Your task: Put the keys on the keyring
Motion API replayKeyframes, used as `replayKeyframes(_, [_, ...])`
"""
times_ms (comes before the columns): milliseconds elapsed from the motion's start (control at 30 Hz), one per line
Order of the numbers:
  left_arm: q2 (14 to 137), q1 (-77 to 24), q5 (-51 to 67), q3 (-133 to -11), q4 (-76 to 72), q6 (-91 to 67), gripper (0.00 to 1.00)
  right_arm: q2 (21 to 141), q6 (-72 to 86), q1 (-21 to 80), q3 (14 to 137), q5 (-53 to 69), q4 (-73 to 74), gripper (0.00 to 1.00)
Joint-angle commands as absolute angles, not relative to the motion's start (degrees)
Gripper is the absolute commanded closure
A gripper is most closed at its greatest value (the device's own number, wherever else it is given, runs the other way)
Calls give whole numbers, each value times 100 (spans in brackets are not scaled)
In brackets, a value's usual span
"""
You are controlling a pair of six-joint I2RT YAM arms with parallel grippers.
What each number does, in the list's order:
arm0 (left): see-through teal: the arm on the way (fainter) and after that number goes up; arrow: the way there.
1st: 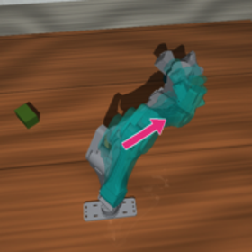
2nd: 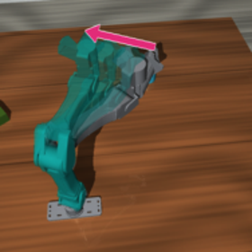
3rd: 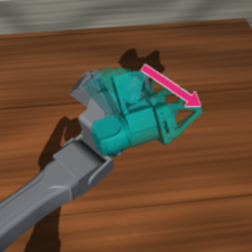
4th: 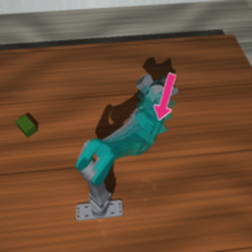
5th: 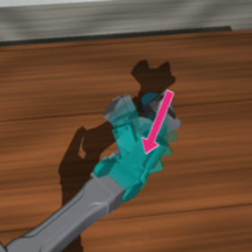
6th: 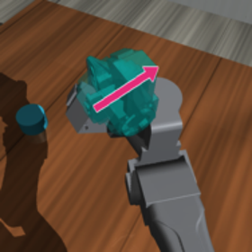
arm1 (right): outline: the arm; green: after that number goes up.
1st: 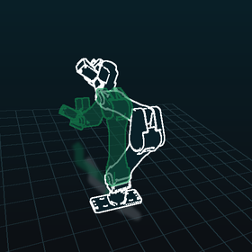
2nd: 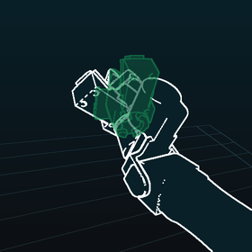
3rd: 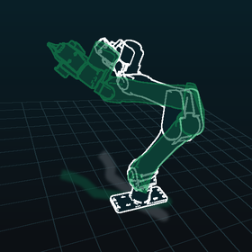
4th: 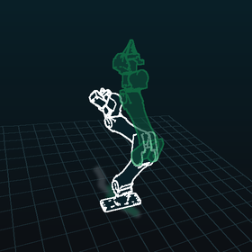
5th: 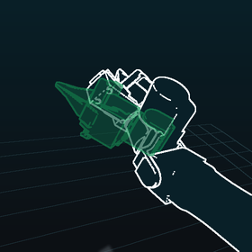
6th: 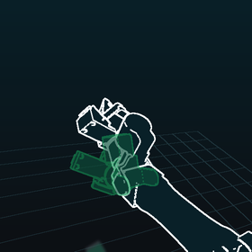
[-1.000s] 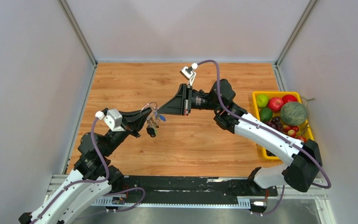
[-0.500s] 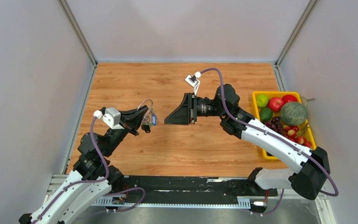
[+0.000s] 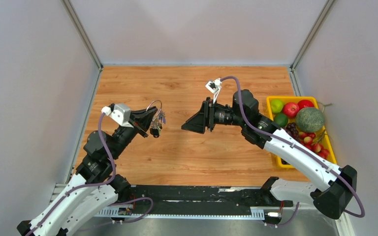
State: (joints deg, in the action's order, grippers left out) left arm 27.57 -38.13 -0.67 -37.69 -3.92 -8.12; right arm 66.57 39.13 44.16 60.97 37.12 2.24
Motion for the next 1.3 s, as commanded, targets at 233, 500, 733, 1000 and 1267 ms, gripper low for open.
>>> replayKeyframes(233, [3604,-3788,-356,-4551,199,-1201,100,6100,2470,4395,6029,1430,1576,34])
replayKeyframes(500, [4257,-3788,-281,-4319,-52,-1555,100,6004,2435,4395,5799,341,2108,21])
replayKeyframes(733, [4757,-3787,-52,-4196,-308,-1773,100,5811,2381,4392,5563,-561,2250,0])
replayKeyframes(1000, [5565,-3790,502,-4142,-833,-1960,97,5843,2364,4368,5353,-1066,2327,0])
replayKeyframes(1267, [6528,-3788,615,-4180,-1330,-2157,90,5903,2338,4367,5259,-794,2320,0])
